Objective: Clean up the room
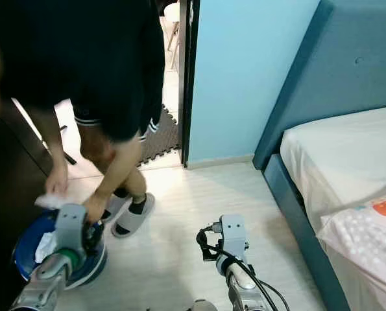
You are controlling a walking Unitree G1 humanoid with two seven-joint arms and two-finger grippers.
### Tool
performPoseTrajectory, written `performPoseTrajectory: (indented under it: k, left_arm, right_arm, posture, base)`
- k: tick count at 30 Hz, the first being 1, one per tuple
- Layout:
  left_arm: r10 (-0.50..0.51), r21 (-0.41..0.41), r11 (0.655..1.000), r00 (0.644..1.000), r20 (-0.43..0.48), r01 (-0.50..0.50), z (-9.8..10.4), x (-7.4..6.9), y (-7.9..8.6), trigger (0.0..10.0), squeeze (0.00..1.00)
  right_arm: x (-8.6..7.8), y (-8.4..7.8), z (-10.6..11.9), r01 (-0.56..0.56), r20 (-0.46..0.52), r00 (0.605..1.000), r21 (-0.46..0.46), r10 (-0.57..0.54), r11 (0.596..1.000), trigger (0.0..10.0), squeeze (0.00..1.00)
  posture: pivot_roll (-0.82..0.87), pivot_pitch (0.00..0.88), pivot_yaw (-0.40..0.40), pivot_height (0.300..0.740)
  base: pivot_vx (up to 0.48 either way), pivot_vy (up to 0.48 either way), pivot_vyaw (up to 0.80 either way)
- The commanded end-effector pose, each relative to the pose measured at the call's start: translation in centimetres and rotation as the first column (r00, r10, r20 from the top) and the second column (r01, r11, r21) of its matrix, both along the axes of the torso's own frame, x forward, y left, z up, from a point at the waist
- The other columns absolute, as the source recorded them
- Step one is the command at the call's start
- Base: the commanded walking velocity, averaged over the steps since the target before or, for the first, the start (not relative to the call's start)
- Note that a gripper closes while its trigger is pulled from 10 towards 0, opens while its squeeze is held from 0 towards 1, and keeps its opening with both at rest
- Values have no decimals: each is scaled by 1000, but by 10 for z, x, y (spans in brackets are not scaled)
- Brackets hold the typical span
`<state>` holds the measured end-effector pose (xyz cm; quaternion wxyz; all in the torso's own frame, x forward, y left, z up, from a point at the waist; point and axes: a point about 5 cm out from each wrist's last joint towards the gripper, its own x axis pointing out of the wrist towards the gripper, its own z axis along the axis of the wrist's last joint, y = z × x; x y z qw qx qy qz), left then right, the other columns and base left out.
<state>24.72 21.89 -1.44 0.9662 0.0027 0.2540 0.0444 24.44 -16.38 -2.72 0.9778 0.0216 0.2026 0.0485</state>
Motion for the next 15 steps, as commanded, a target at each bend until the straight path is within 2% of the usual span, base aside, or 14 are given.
performPoseTrajectory:
  k: [1, 5, 7, 8, 9, 12, 15]
  left_arm:
    - [38, 9, 999, 998, -44, -38, -11, -15, 5, 10000, 0]
    - [30, 37, 999, 999, -18, -29, -12, -19, -2, 10000, 0]
    - [-32, 100, 995, 999, 34, 28, -4, -12, -10, 10000, 0]
    - [-32, 100, 995, 999, 34, 28, -4, -12, -10, 10000, 0]
    - [-98, 152, 985, 991, 92, 84, 8, -2, -18, 10000, 0]
    - [-111, 143, 985, 986, 122, 93, 17, 6, -20, 10000, 0]
    - [-130, 138, 984, 984, 123, 113, 21, 8, -21, 10000, 0]
  right_arm:
    - [-4, 2, -4, -16, -27, 1000, 8, 16, 1000, 10000, 0]
    - [0, 5, -2, -68, -26, 997, -8, 68, 998, 10000, 0]
    - [7, 8, 2, -84, -22, 996, -14, 84, 996, 10000, 0]
    - [7, 8, 2, -84, -22, 996, -14, 84, 996, 10000, 0]
    - [19, 11, 9, -82, -3, 997, -9, 82, 997, 10000, 0]
    - [26, 15, 15, -73, 16, 997, 2, 73, 997, 10000, 0]
    - [23, 20, 13, -69, 15, 997, 13, 69, 998, 10000, 0]
  posture:
    - [-89, 47, -10, 740]
    - [-69, 46, -30, 740]
    - [-57, 44, -38, 740]
    - [-57, 44, -38, 740]
    - [-46, 41, -33, 740]
    - [-47, 38, -20, 740]
    - [-50, 37, -2, 740]
  base:
    - [0, 0, 0]
    - [0, 0, 0]
    - [0, 0, 0]
    - [0, 0, 0]
    - [0, 0, 0]
    - [0, 0, 0]
    - [0, 0, 0]
